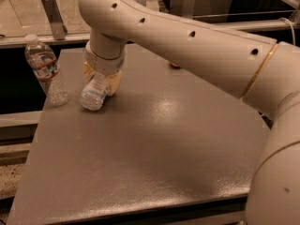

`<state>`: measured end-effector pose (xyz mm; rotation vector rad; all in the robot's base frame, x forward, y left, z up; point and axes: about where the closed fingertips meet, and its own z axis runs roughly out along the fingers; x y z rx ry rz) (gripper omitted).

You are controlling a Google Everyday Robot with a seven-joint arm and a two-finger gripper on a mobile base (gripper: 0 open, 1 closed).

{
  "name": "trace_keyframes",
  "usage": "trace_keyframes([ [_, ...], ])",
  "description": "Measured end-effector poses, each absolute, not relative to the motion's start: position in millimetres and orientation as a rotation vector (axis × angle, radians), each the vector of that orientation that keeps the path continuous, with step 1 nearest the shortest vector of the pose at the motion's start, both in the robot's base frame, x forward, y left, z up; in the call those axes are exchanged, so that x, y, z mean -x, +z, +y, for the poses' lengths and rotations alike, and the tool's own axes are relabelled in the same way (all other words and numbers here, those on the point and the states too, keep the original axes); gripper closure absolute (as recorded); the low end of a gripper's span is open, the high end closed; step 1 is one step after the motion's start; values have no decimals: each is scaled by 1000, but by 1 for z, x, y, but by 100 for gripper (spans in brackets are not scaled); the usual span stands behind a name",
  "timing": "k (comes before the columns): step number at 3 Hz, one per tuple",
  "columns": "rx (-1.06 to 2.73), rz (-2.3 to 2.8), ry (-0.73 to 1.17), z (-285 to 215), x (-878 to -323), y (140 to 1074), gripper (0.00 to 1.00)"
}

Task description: Move blue plastic bottle near water bottle

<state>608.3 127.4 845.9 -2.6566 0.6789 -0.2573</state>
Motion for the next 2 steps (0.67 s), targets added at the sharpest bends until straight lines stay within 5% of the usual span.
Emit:
trace_keyframes([
  [1, 2657, 671, -246, 131, -610, 845, 7],
  [2, 2654, 665, -238, 134, -612, 846, 0],
])
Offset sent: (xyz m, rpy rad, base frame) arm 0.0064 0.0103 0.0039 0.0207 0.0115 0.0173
